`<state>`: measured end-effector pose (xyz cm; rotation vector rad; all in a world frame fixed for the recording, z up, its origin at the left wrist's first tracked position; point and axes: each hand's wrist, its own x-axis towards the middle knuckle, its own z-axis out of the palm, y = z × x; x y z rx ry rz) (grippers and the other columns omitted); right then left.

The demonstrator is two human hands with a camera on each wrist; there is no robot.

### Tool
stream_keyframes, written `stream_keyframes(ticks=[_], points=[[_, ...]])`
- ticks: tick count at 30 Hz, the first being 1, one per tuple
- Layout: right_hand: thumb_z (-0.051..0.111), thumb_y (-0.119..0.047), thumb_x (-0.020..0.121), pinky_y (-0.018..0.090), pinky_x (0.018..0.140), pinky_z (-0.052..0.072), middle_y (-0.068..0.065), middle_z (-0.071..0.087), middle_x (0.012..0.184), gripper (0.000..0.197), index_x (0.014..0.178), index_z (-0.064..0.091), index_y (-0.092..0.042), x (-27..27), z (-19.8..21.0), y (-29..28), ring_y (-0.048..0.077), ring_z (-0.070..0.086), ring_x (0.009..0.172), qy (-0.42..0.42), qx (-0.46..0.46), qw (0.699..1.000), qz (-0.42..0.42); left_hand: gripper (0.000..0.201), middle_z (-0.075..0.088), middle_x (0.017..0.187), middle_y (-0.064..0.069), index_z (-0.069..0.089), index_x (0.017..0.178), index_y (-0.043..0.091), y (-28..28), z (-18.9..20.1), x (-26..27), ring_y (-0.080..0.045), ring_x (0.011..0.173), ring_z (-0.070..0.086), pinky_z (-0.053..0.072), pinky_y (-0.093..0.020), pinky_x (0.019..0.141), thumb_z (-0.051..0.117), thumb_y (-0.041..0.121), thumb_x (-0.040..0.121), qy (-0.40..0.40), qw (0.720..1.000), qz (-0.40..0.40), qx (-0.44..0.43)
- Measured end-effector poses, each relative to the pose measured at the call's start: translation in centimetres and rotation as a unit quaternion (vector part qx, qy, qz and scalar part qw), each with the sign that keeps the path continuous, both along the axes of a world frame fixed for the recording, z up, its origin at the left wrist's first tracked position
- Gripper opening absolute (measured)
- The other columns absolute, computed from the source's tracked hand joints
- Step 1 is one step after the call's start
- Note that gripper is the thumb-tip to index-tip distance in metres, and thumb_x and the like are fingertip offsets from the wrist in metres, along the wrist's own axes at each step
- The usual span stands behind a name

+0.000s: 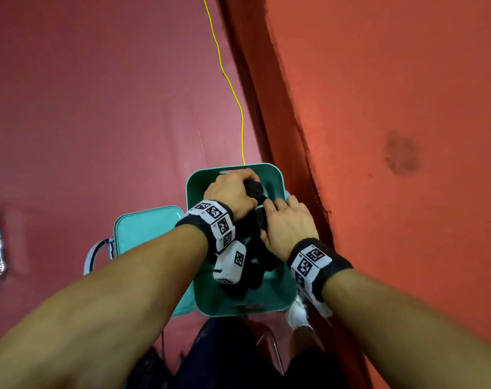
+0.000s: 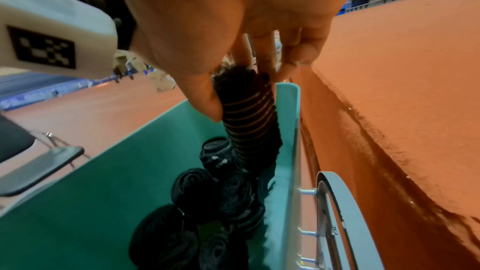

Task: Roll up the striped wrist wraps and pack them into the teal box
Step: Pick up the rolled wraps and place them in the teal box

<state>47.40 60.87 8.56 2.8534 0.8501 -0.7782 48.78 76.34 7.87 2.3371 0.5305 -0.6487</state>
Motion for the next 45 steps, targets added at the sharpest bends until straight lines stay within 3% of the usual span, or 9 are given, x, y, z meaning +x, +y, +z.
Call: stream_keyframes(ticks=[5,9,11,14,18,20,23,31,45], points=[[0.045,-0.021,0.096,0.042,0.093,0.034,0.009,0.061,0.122,0.034,0.128,0.051,-0.014,0.4,-2.1,0.5,0.036,0.045,0.120,-0.003,-0.067,0.995,0.068,0.044,0.066,0.118,0.009,0.065,0.114,0.042,0.2,-3.2,0.9,-0.023,0.112,0.062,0.050,-0.036,0.094,0.075,0.020,0.077,0.000,0.998,-0.062,-0.009],[0.044,-0.017,0.097,0.042,0.095,0.035,0.011,0.059,0.125,0.038,0.133,0.050,-0.007,0.9,-3.4,1.3,0.036,0.047,0.119,0.034,-0.115,0.989,0.091,0.048,0.057,0.125,0.003,0.062,0.124,0.043,-0.2,-5.5,1.5,-0.022,0.119,0.056,0.045,-0.039,0.099,0.077,0.026,0.083,-0.002,0.995,-0.101,0.015],[0.051,-0.019,0.093,0.039,0.087,0.042,0.009,0.065,0.113,0.035,0.125,0.059,-0.009,0.6,-3.8,1.8,0.034,0.059,0.105,0.069,-0.146,0.982,0.098,0.050,0.054,0.129,0.001,0.060,0.128,0.043,-0.5,-6.6,1.7,-0.022,0.122,0.055,0.045,-0.039,0.100,0.077,0.026,0.084,0.006,0.993,-0.117,0.022],[0.066,-0.029,0.076,0.028,0.061,0.049,0.000,0.069,0.083,0.023,0.095,0.075,-0.018,1.0,-4.2,2.6,0.020,0.069,0.067,0.060,-0.171,0.980,0.083,0.053,0.054,0.132,0.000,0.059,0.131,0.043,-1.0,-8.0,1.9,-0.026,0.123,0.056,0.046,-0.039,0.100,0.076,0.024,0.085,0.026,0.991,-0.127,0.025],[0.036,-0.008,0.102,0.039,0.077,0.052,0.028,0.055,0.132,0.038,0.135,0.045,0.007,1.2,-5.3,3.1,0.036,0.068,0.104,0.076,-0.149,0.979,0.118,0.052,0.056,0.133,-0.004,0.059,0.134,0.039,-1.2,-9.7,2.3,-0.026,0.125,0.055,0.044,-0.038,0.104,0.071,0.018,0.088,0.042,0.990,-0.130,0.024],[0.032,-0.006,0.104,0.040,0.072,0.052,0.034,0.047,0.140,0.043,0.143,0.032,0.013,1.3,-5.7,3.2,0.038,0.067,0.108,0.061,-0.146,0.978,0.132,0.054,0.060,0.133,-0.004,0.060,0.134,0.038,-1.2,-10.5,2.6,-0.027,0.124,0.057,0.046,-0.037,0.105,0.072,0.017,0.087,0.045,0.991,-0.122,0.024],[0.033,-0.009,0.105,0.039,0.067,0.051,0.039,0.043,0.141,0.046,0.144,0.028,0.015,0.7,-7.0,3.3,0.038,0.068,0.105,0.071,-0.151,0.976,0.137,0.057,0.064,0.132,-0.007,0.061,0.135,0.038,-1.0,-11.3,2.9,-0.030,0.120,0.061,0.049,-0.037,0.104,0.074,0.014,0.085,0.054,0.993,-0.107,0.022],[0.031,-0.006,0.103,0.044,0.093,0.053,0.040,0.035,0.147,0.049,0.147,0.025,0.014,0.6,-10.0,4.0,0.042,0.055,0.126,0.145,-0.178,0.969,0.091,0.062,0.055,0.141,-0.012,0.053,0.144,0.033,-1.6,-13.7,2.4,-0.033,0.128,0.056,0.045,-0.036,0.108,0.069,0.012,0.088,0.068,0.991,-0.113,0.007],[0.043,-0.008,0.100,0.047,0.091,0.050,0.022,0.050,0.137,0.040,0.139,0.042,0.001,0.1,-1.8,4.6,0.043,0.059,0.119,0.118,-0.093,0.987,0.049,0.046,0.066,0.129,-0.002,0.061,0.133,0.027,1.2,-5.7,-1.5,-0.028,0.127,0.054,0.045,-0.036,0.103,0.068,0.017,0.089,0.004,1.000,-0.027,0.012]])
